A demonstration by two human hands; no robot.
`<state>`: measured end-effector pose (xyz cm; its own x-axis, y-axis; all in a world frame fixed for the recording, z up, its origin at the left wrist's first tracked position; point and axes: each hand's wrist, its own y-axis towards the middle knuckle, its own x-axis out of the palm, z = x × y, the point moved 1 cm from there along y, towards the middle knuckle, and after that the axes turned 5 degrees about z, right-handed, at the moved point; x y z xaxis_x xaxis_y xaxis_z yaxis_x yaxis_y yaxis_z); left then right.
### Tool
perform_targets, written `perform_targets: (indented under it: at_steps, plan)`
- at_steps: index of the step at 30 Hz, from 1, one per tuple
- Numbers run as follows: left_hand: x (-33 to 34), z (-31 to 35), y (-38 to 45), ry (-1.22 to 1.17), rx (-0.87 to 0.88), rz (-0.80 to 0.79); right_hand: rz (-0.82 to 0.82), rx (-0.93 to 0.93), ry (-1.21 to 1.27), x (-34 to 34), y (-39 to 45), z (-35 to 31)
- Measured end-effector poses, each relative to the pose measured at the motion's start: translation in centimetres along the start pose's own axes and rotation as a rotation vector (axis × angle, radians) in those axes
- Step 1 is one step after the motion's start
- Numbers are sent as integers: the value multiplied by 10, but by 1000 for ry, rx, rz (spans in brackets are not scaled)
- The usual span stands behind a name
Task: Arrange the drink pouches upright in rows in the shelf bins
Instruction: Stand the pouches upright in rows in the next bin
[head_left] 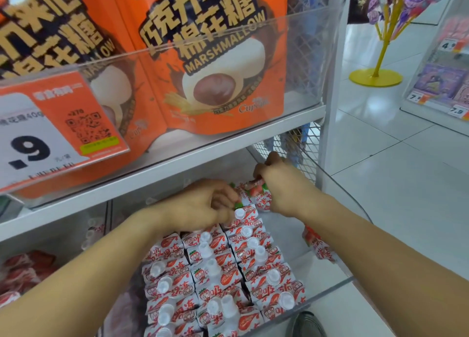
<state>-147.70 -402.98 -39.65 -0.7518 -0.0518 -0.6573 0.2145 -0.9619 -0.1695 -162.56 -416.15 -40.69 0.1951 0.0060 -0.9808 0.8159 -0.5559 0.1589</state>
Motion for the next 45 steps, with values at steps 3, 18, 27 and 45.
perform_targets:
  at_steps: [3,18,27,45]
  plan:
    - [-8,-1,3,72,25,300,47,-33,133,-8,-1,-2]
    - [-16,-3,-7,295,-72,398,12,394,623,22,23,19]
    - [-20,5,-16,292,-279,578,-179,418,576,44,29,-4]
    - [-10,6,-4,231,-100,370,-304,270,1210,28,24,-3]
